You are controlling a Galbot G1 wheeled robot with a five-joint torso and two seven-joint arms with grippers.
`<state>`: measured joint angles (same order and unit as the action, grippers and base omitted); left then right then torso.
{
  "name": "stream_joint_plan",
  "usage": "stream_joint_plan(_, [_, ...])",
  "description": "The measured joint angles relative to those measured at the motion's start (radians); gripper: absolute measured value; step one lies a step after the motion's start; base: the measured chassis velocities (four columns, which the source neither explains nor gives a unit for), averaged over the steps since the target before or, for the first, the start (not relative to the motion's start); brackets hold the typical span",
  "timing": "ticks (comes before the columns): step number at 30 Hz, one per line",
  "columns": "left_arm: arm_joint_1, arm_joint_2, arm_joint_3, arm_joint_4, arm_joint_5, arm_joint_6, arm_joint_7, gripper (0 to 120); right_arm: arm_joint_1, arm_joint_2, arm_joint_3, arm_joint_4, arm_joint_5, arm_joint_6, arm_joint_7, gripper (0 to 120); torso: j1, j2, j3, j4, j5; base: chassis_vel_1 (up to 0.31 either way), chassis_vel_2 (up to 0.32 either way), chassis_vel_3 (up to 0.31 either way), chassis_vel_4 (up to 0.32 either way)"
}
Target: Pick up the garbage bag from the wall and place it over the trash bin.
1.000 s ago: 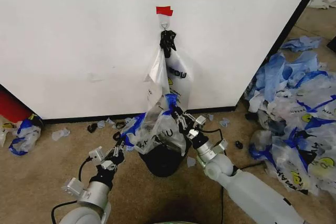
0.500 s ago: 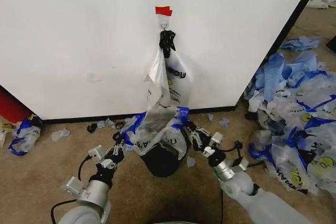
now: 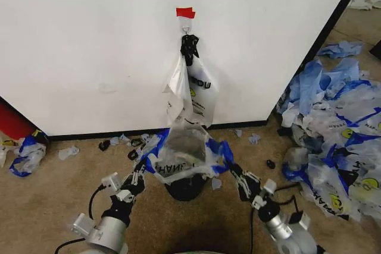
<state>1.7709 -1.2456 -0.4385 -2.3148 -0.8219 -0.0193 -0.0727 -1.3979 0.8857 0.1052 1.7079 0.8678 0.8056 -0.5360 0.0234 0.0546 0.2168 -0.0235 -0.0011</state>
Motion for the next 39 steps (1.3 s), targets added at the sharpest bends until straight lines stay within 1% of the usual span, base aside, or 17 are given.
stream_joint_plan(4, [0.014, -0.012, 0.007, 0.006, 0.013, -0.009, 0.003, 0, -0.021, 0.021, 0.012, -0.029, 0.000, 0.017, -0.020, 0, 0.000, 0.000, 0.000, -0.0001, -0.0001, 0.000, 0.000, 0.000, 0.000])
stream_joint_plan(13, [0.043, -0.030, 0.014, 0.014, 0.035, -0.030, 0.004, 0, -0.059, 0.039, 0.042, -0.066, -0.003, 0.020, -0.054, 0, 0.000, 0.000, 0.000, -0.0001, 0.0000, 0.000, 0.000, 0.000, 0.000])
stream_joint_plan(25, [0.066, -0.052, 0.047, 0.062, 0.086, -0.063, 0.011, 0, -0.103, 0.064, 0.076, -0.136, -0.004, 0.020, -0.103, 0, 0.000, 0.000, 0.000, -0.0002, -0.0001, 0.000, 0.000, 0.000, 0.000])
stream_joint_plan(30, [0.078, -0.057, 0.054, 0.082, 0.101, -0.078, 0.016, 0, -0.099, 0.076, 0.081, -0.177, -0.003, 0.019, -0.119, 0, 0.000, 0.000, 0.000, -0.0002, -0.0001, 0.000, 0.000, 0.000, 0.000])
stream_joint_plan(39, [0.069, -0.060, 0.061, 0.147, 0.114, -0.099, 0.018, 0, -0.058, 0.091, 0.077, -0.254, 0.000, 0.018, -0.126, 0, 0.000, 0.000, 0.000, -0.0001, -0.0001, 0.000, 0.000, 0.000, 0.000])
